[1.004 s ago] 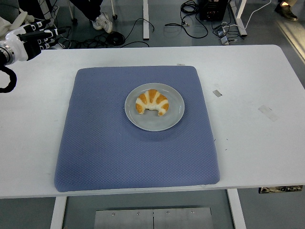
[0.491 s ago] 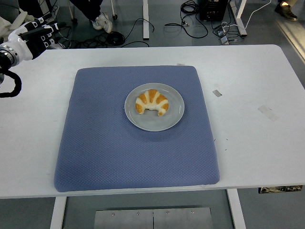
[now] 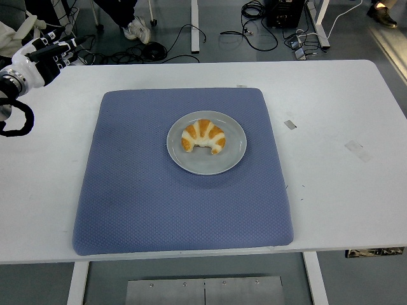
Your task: Place the bread on the plate
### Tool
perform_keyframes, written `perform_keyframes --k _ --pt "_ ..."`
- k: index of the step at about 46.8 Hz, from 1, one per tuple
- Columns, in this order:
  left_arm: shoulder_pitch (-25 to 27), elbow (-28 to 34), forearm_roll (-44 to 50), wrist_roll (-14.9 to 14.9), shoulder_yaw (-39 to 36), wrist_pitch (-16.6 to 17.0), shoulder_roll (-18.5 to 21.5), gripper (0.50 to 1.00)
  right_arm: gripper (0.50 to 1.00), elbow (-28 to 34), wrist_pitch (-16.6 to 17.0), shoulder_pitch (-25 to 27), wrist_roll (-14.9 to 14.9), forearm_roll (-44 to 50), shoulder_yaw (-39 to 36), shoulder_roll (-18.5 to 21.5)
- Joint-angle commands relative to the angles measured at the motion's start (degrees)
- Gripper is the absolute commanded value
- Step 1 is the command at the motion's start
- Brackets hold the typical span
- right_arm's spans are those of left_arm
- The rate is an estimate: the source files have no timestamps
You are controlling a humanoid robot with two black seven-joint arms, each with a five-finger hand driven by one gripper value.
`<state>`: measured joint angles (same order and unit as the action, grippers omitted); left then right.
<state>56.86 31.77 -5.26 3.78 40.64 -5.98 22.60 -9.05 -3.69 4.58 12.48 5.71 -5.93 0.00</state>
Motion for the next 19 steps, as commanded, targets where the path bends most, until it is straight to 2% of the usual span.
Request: perform_keyframes --k 1,19 --pt "-0.1 -1.2 0.0 0.0 -0.1 0.0 -0.6 0.995 1.000 0.0 0.0 0.0 0.0 0.0 0.0 0.0" --pt "0.2 -2.6 0.0 0.0 -0.1 0.0 -1.8 0.995 1.000 -0.1 0.0 0.0 0.0 0.0 0.0 0.0"
